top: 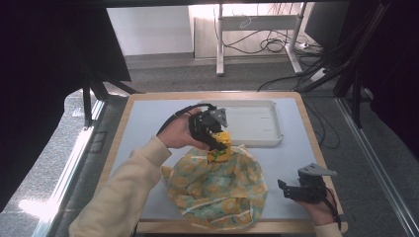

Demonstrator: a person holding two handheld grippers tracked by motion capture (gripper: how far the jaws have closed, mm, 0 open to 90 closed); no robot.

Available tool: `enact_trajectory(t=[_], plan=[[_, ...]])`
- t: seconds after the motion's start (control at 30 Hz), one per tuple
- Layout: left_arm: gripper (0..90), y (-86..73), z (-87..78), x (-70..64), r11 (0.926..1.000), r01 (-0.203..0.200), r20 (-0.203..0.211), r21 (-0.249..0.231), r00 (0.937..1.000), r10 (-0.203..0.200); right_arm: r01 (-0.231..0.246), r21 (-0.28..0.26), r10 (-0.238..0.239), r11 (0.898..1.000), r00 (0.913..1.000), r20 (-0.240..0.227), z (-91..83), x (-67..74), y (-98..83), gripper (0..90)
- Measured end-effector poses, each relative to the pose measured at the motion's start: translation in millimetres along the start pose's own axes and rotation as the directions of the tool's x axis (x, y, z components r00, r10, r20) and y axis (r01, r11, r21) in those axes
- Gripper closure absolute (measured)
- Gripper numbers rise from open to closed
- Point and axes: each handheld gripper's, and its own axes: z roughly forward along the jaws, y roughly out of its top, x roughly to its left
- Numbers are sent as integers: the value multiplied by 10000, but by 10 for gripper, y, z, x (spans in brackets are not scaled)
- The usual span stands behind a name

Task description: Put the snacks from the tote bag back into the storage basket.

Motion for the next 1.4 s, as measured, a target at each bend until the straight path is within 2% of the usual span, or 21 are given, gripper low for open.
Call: enact_trajectory(t=[0.87,1.4], plan=[[522,44,-111,171,9999,95,-202,-81,9997,-96,-62,-12,62,10000,10000,21,-4,-15,-11,154],[522,-68,-70,398,9992,409,-219,-49,9989,-410,-156,-3,156,9999,9999,46,-16,-30,-21,154]])
